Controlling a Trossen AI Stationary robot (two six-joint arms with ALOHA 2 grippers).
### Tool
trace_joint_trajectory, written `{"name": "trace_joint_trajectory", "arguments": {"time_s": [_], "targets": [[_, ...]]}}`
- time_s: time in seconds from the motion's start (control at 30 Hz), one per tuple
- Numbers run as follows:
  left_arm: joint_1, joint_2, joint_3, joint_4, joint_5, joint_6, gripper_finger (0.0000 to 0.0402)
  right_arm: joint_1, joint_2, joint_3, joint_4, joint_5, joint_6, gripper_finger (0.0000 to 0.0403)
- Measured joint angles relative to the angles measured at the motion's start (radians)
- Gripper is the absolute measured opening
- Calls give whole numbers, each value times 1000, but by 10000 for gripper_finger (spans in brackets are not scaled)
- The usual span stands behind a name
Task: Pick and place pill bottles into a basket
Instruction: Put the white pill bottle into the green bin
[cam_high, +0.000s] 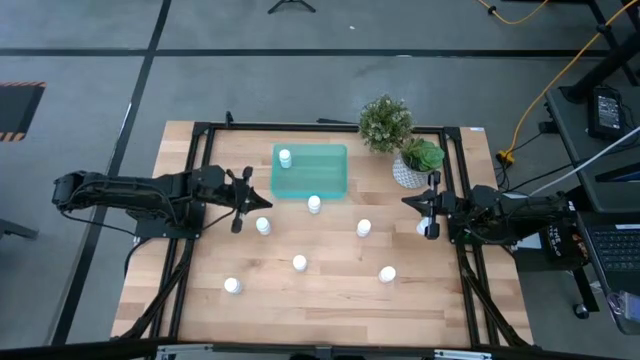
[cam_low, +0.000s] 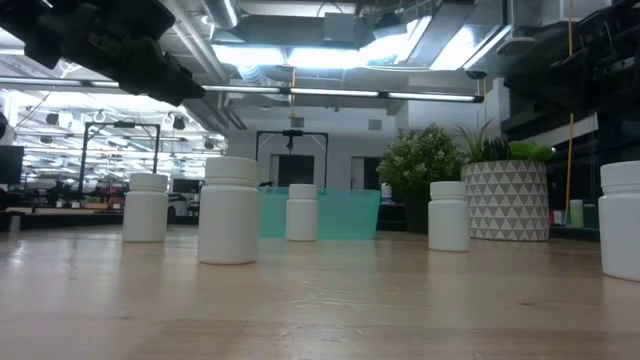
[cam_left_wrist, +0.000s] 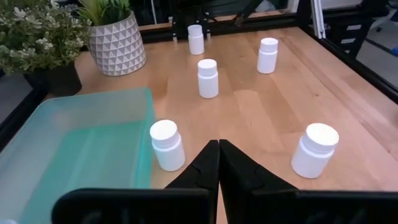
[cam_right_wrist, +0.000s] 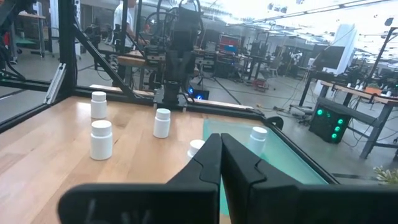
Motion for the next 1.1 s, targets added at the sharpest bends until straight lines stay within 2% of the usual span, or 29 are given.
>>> {"name": "trace_joint_trajectory", "arguments": {"time_s": [0.23, 0.4, 0.63, 0.83, 1.1], "targets": [[0, 0, 0, 0, -6, 11, 12, 0, 4, 0, -1, 0, 21, 10], [0, 0, 0, 0, -6, 11, 11, 0, 60, 5, -7, 0, 48, 9], [0, 0, 0, 0, -6, 4, 4, -1, 229, 102, -64, -1, 151, 9], [0, 0, 0, 0, -6, 4, 8, -1, 406, 197, -66, 46, 141, 9], [0, 0, 0, 0, -6, 3, 4, -1, 594, 340, -78, 50, 99, 9]]}}
